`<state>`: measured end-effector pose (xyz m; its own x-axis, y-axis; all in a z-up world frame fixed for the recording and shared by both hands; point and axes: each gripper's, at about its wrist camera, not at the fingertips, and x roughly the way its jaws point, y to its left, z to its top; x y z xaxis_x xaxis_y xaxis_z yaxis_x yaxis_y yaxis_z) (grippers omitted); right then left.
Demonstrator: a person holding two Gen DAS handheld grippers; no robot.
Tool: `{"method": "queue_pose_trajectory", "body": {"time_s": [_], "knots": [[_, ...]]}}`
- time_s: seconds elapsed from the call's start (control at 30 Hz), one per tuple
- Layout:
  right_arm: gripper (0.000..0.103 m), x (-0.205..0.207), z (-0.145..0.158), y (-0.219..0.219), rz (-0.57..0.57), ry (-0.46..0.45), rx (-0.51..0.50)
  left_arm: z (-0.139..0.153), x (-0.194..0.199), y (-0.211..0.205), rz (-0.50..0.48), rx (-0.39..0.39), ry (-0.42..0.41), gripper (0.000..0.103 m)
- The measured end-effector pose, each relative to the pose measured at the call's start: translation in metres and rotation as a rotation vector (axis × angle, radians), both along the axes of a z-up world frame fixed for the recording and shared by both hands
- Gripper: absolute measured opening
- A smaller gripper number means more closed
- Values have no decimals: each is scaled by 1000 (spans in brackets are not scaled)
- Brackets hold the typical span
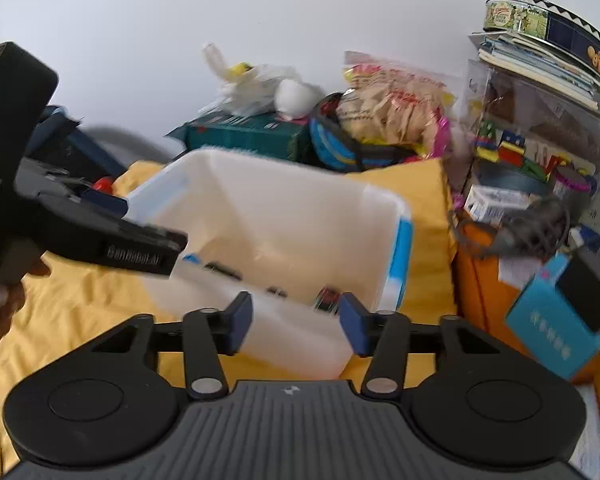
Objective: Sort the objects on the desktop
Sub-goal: 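Move both tools back toward the toy pile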
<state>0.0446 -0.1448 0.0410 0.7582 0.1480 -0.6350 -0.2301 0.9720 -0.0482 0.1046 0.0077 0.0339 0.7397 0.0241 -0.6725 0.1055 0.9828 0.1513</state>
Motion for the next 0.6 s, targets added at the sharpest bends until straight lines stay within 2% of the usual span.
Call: {"method": "queue_pose_trajectory", "body": {"time_s": [0.1,0.2,0.33,0.47,0.6], "knots": [[59,-14,-14,4,37,21,-31,-2,-23,5,25,11,43,73],[59,-17,-33,4,94,70,16,-20,-51,8,68,20,99,74],[59,-19,-49,9,157,111,17,-60,-73,8,133,20,258,73],[59,-14,-59,16,217,145,24,-81,-99,13,211,-1,304,73],[60,-13,-70,23,249,153,41,-89,-119,23,282,9,313,73]]}}
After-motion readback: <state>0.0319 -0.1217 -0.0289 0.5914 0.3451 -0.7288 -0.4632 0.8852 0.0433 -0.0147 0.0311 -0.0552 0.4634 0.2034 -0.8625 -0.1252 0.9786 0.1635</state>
